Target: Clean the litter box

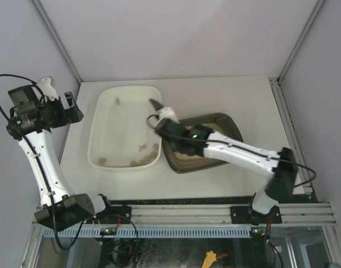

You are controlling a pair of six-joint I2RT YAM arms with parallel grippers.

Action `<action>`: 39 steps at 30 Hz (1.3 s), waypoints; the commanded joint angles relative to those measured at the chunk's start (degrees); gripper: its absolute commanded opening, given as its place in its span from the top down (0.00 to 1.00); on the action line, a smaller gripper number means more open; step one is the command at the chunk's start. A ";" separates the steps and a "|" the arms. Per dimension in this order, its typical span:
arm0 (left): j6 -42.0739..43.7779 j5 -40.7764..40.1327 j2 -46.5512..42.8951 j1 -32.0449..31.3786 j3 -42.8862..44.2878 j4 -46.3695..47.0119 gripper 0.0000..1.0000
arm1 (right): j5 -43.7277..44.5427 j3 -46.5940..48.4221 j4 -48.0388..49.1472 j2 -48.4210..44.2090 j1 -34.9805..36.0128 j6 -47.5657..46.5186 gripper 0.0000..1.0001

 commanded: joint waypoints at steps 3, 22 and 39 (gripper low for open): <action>0.55 2.31 -1.29 -1.25 -2.42 2.38 0.00 | -18.72 -18.85 11.16 -15.17 -14.38 15.04 1.00; 0.62 0.95 -1.99 -4.27 -5.93 3.32 0.00 | -36.94 -61.26 61.29 -24.71 -21.38 73.97 1.00; 1.11 2.16 -1.52 -4.27 -6.74 3.58 0.00 | -6.76 -71.18 68.11 -29.25 -13.22 101.32 1.00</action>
